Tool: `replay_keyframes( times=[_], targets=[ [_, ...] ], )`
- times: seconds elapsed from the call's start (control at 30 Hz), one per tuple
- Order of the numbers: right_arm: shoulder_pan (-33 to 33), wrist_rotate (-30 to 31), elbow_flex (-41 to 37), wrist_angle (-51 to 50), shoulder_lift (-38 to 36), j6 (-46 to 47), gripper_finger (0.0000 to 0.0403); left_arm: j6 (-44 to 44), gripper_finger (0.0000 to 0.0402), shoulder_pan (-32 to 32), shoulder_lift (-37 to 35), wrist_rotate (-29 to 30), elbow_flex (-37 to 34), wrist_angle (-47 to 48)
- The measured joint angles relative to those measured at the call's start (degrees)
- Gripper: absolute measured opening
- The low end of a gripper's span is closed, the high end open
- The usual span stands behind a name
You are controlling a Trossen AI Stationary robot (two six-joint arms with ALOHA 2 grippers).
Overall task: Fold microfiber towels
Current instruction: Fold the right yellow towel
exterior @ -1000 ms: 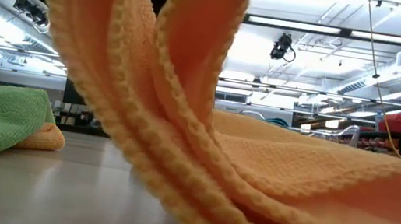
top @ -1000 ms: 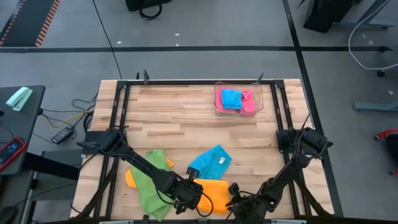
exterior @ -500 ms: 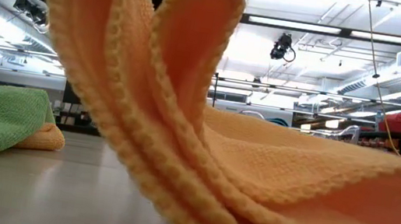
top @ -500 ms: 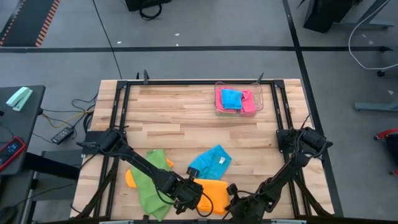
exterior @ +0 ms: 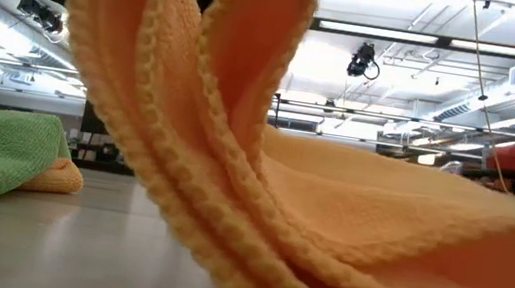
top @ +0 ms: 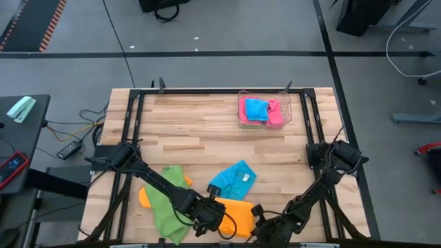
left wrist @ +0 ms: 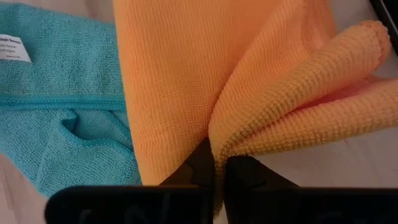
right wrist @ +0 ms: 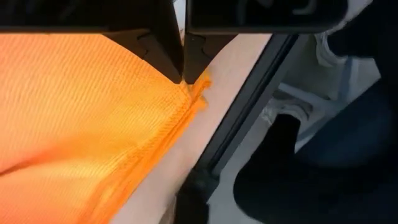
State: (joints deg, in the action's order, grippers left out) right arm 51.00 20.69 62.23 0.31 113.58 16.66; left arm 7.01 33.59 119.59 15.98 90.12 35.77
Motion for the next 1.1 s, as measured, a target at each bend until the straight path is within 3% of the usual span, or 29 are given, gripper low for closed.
replay_keyframes(
  times=[0.17,0.33,0.47,0.57,0.67,0.87,1.03,1.1],
  targets=[
    [-0.64,-2.18,-0.41,0.79,0.0,2.58,0.0066,-2.98,0.0024,-0.05,0.0,0.07,0.01,0.04],
    [-1.7,-7.57,0.57,-9.58,-2.09,9.42,0.0141,-7.8,0.0063,0.39,0.02,0.09,0.05,0.88],
    [-1.77,-7.5,0.74,-18.8,-5.31,12.63,0.0183,-16.14,0.0102,1.56,0.02,0.56,0.07,3.29],
    [-1.75,-6.96,0.66,-23.73,-8.08,13.23,0.0197,-20.21,0.0125,2.81,0.07,4.32,0.07,3.54],
    [-1.75,-1.99,0.34,-25.41,-11.67,12.92,0.02,-21.58,0.0147,3.59,0.07,7.14,0.07,3.64],
    [-2.53,13.04,-4.78,-16.8,-16.62,9.63,0.0201,-19.11,0.0174,4.71,-1.31,11.29,0.03,8.16],
    [-5.25,14.49,-13.17,2.32,-15.7,4.23,0.0196,-14.6,0.0169,4.93,-5.3,11.3,0.07,7.18],
    [-6.44,14.93,-15.23,4.9,-14.98,2.61,0.0193,-12.41,0.0161,4.52,-5.96,11.26,0.07,5.22]
  ],
)
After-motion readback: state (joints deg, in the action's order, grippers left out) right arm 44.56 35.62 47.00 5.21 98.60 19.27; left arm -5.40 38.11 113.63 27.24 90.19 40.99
